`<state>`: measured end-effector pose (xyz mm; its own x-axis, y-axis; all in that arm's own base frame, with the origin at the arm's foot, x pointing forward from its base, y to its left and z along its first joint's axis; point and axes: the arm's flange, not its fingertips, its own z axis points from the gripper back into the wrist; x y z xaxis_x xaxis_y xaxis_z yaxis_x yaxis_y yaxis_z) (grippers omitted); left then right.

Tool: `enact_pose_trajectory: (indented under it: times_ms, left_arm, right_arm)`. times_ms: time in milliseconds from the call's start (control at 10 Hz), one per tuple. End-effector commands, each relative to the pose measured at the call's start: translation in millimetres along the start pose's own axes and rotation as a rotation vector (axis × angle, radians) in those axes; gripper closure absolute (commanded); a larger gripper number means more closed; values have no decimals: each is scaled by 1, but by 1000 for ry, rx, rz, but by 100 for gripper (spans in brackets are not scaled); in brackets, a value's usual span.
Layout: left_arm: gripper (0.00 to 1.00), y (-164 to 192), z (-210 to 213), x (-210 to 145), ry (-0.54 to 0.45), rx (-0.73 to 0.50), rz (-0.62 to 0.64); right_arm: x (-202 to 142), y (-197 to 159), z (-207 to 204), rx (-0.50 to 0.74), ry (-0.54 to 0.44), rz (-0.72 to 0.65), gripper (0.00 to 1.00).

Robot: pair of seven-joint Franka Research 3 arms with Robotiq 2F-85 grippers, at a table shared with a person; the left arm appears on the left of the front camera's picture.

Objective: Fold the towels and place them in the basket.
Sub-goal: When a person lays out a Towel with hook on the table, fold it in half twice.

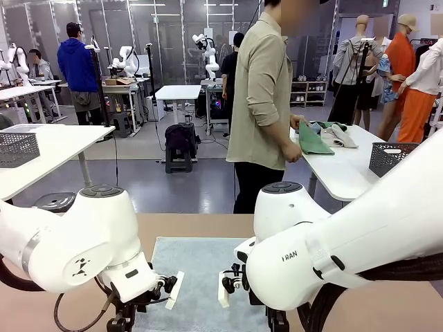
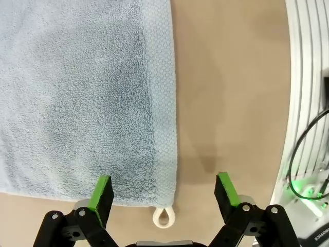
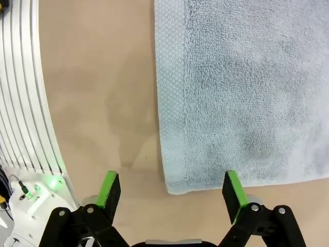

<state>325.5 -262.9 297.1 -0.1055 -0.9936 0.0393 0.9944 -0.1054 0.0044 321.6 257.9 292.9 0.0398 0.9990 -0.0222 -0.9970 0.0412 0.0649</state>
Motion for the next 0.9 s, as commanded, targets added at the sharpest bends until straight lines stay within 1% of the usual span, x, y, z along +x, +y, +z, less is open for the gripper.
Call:
enact_pose_trajectory:
  times_ms: [0, 100, 200, 300, 500, 600, 700, 800]
  left_arm:
    - [0, -20, -9, -15, 14, 19, -26]
    - [19, -21, -9, -14, 27, 25, -33]
    - [20, -21, -9, -14, 32, 35, -41]
    - [39, -21, -9, -14, 34, 37, -41]
    - [39, -24, -9, -13, 64, 66, -58]
    - [47, -25, -9, -14, 78, 75, -62]
    - [57, -26, -8, -15, 75, 76, -64]
    - [63, -26, -7, -15, 69, 78, -61]
  right_arm:
    - [-10, 9, -11, -24, -1, 28, 0]
    - [-10, 9, -11, -23, -3, 28, 10]
    - [-10, 9, -11, -36, 0, 25, 20]
    - [-10, 9, -11, -38, 1, 26, 30]
    - [-10, 9, -11, -53, 12, 25, 30]
    - [-10, 9, -12, -59, 11, 28, 28]
    - [-11, 9, -12, -62, 8, 26, 42]
    - [-11, 10, -12, -65, 6, 22, 42]
